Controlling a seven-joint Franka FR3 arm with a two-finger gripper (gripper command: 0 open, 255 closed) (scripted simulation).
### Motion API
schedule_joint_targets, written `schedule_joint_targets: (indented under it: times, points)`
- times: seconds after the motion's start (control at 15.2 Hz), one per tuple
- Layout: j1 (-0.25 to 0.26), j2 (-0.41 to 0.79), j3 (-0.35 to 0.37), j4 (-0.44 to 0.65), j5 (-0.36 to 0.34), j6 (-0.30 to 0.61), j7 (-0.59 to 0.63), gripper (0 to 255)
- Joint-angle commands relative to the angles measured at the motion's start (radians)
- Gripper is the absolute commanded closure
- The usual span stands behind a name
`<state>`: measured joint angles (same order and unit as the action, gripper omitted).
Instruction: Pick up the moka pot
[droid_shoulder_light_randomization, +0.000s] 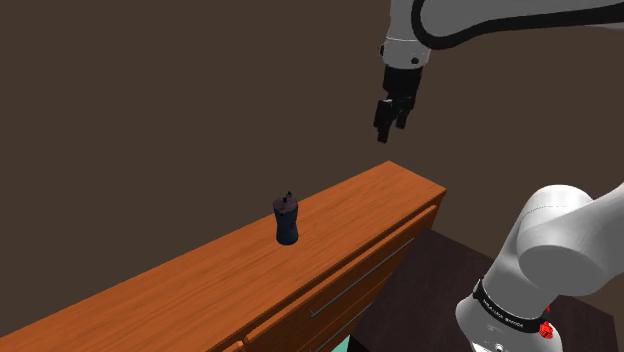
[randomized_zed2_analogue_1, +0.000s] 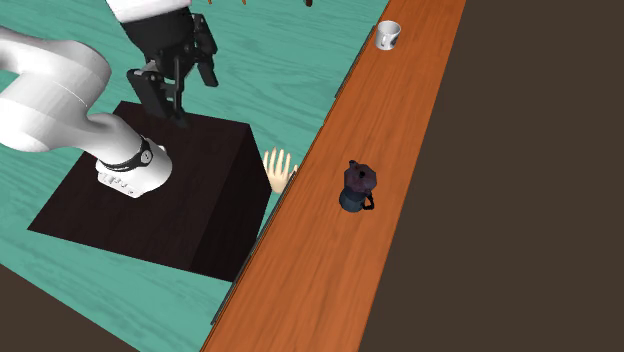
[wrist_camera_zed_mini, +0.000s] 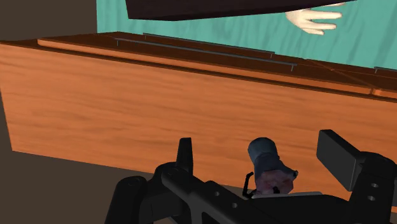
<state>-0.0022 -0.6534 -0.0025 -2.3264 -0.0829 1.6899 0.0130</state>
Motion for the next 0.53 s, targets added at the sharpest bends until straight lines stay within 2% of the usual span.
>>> schedule_joint_targets:
  times: [0.0,0.46]
  points:
    - [0.005,0.056,0.011,-0.002,0.008,0.059,0.021,0]
    - [0.015,0.282,0.041,0.032,0.022,0.247,0.082,0]
